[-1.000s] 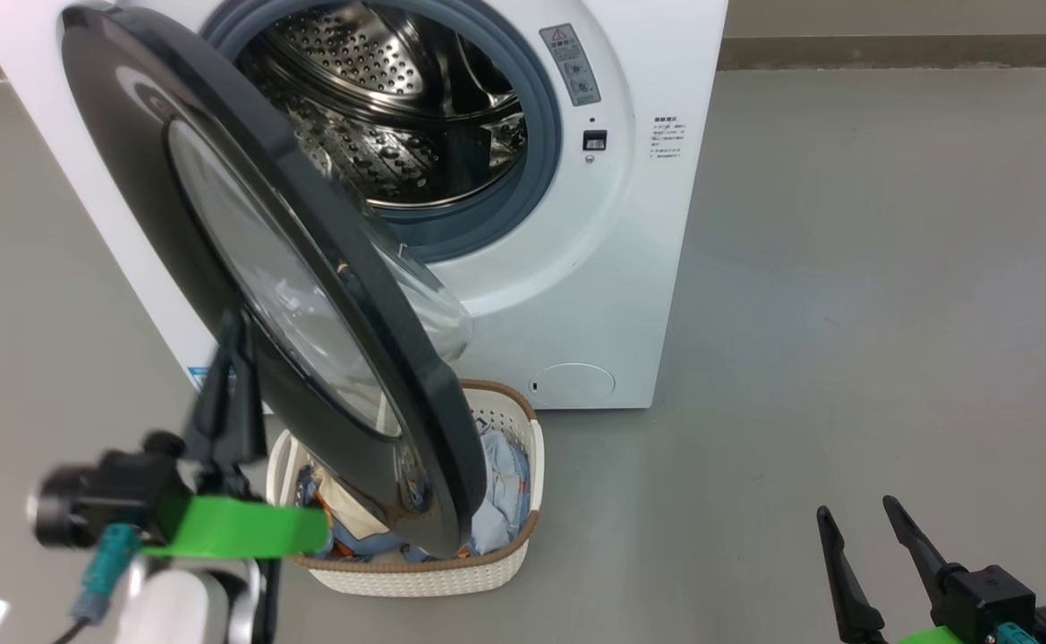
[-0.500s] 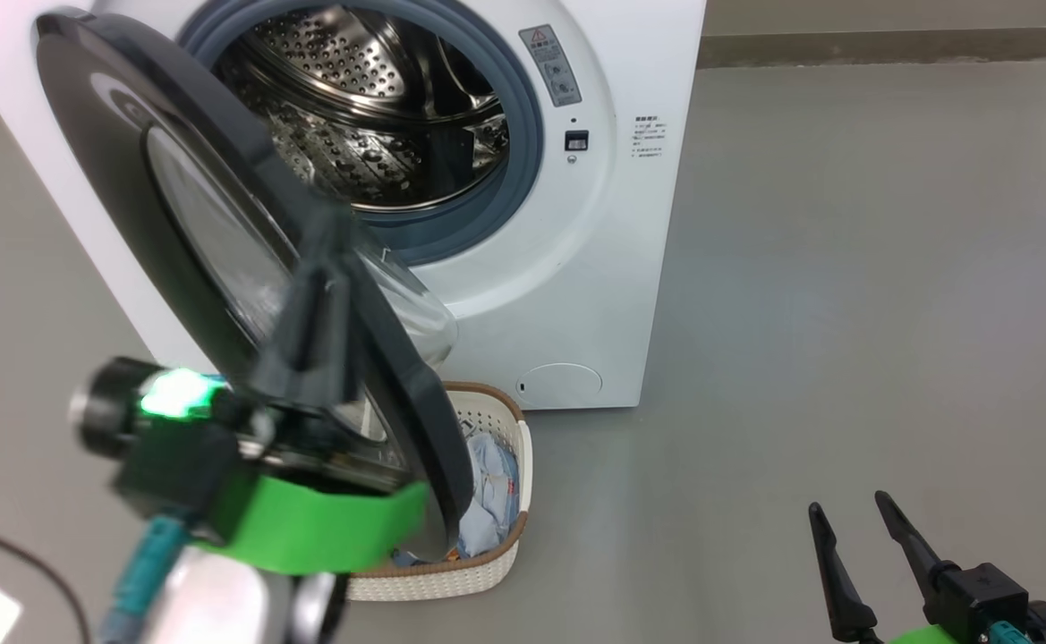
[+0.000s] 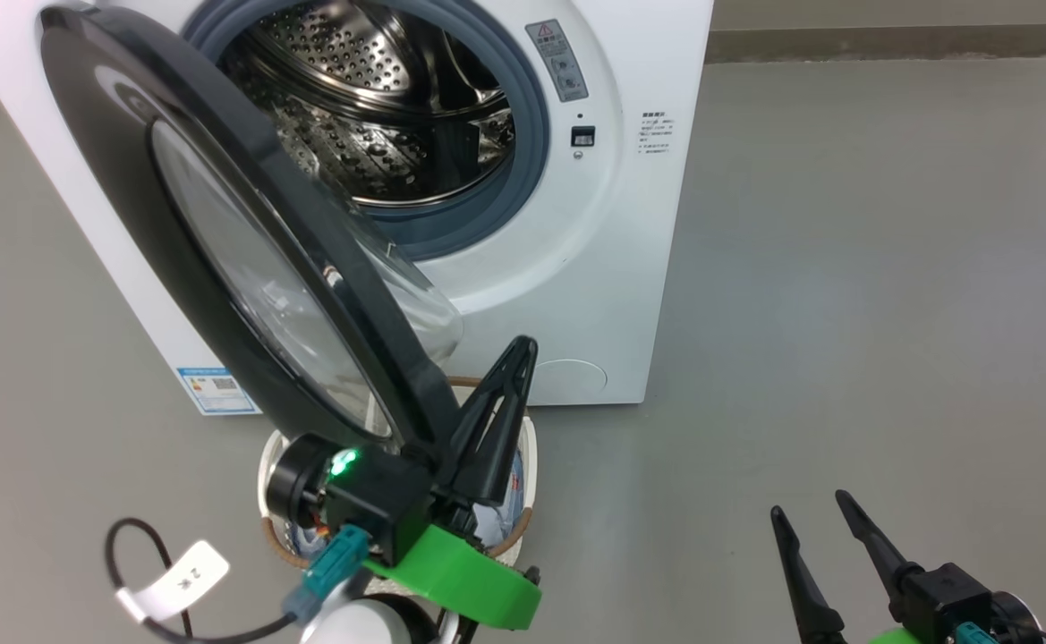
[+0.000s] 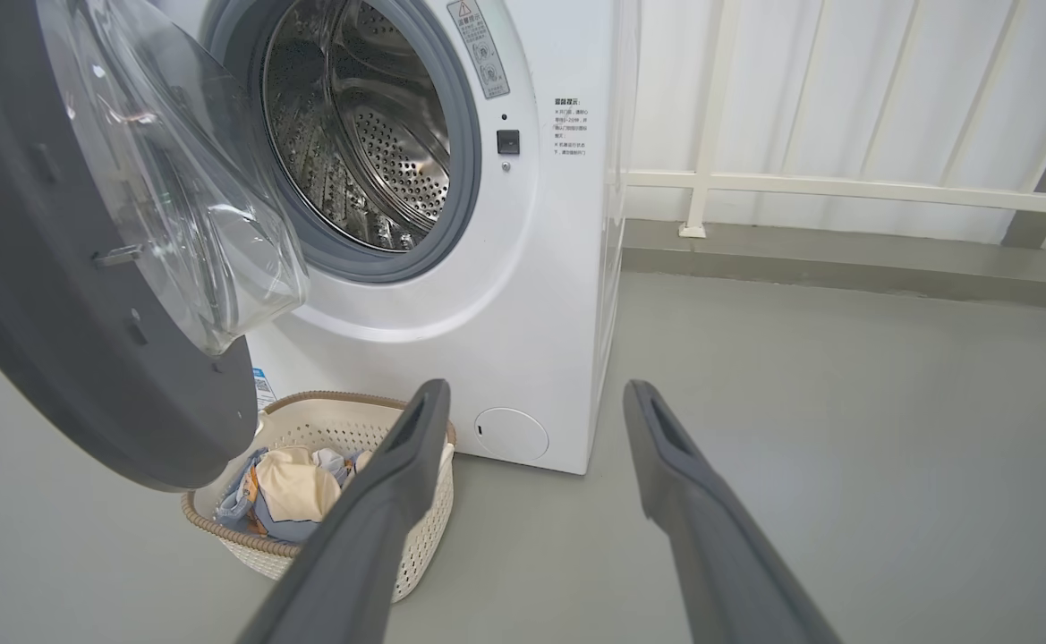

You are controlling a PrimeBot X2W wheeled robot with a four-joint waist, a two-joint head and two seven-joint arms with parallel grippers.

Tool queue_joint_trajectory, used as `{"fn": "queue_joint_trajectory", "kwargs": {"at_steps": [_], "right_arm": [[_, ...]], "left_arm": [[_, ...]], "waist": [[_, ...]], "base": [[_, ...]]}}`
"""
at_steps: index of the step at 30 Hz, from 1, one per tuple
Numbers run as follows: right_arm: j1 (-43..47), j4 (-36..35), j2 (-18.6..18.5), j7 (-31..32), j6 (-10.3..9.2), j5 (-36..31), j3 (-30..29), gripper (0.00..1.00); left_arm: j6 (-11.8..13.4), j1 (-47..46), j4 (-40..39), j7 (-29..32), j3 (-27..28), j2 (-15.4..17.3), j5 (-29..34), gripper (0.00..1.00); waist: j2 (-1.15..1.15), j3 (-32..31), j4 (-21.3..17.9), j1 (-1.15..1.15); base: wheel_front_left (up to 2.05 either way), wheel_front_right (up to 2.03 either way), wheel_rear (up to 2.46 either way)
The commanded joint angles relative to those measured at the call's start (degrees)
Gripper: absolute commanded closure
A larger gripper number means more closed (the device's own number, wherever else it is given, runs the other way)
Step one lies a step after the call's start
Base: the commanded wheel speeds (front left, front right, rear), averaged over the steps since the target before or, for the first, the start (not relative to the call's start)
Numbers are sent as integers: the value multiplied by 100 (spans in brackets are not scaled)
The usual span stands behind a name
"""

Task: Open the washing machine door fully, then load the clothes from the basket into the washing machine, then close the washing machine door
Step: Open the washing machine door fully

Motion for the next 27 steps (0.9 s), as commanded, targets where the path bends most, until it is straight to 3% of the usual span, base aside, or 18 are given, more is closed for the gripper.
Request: {"fn": "queue_joint_trajectory", "kwargs": {"at_steps": [1, 12, 27], "right_arm": [[-93, -182, -37, -66, 35, 4, 195, 0], [-134, -164, -37, -64, 35, 46, 305, 0], [-229, -97, -37, -67, 35, 82, 320, 0]], "left_arm": [[109, -100, 11, -3, 130, 24, -21, 100], [380, -134, 987, 109, -24, 20, -330, 100], [901, -446, 1492, 223, -370, 19, -785, 100]], "waist": [[0, 13, 24, 0], [0, 75, 77, 0], [0, 161, 66, 0]], "base": [[0, 0, 0], [0, 0, 0], [0, 0, 0]]}}
